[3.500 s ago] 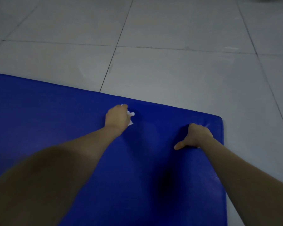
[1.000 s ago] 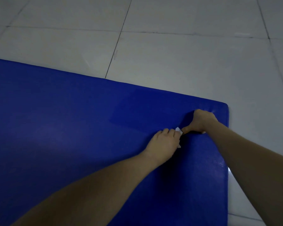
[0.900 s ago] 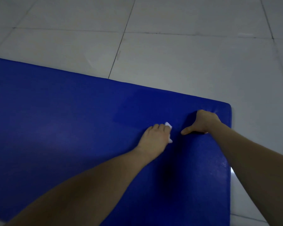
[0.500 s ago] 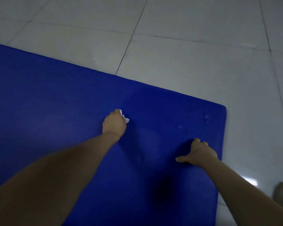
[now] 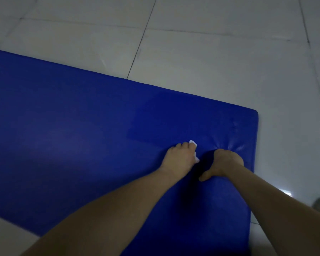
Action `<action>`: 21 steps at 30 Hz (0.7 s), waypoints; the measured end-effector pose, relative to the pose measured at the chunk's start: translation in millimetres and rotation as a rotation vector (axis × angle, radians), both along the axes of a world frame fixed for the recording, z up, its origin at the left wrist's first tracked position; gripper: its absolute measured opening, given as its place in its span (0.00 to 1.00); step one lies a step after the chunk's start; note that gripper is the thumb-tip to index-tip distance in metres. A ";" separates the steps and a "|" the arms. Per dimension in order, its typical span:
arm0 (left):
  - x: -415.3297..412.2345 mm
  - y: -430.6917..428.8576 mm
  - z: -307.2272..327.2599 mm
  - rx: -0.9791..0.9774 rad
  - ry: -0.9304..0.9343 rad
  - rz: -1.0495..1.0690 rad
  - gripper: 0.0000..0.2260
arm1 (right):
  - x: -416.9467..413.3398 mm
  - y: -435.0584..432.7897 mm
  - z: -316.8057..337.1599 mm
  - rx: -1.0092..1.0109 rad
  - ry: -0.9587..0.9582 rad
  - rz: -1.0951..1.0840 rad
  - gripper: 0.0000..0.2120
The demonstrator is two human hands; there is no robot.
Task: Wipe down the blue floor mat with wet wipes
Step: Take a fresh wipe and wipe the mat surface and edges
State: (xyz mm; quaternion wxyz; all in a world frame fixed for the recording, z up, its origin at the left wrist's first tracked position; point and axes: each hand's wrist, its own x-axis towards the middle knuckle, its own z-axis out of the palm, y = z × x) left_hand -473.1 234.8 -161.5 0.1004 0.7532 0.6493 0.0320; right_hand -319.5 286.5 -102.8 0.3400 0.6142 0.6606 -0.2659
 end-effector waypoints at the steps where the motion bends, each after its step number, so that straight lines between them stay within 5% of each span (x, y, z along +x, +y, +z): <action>1: -13.1 -0.7 -0.9 0.029 0.032 0.003 0.23 | 0.5 0.6 1.2 -0.010 -0.008 0.006 0.43; 5: -77.1 4.5 -1.1 -0.049 -0.023 0.201 0.12 | -0.6 3.6 2.6 -0.022 -0.003 0.003 0.42; 13: -154.6 -8.5 0.6 -0.047 -0.073 0.645 0.17 | 1.5 0.0 2.6 0.045 0.018 0.016 0.39; 21: -26.1 -26.9 5.2 -0.060 -0.033 0.359 0.26 | 0.1 -0.9 5.6 0.036 -0.002 0.030 0.39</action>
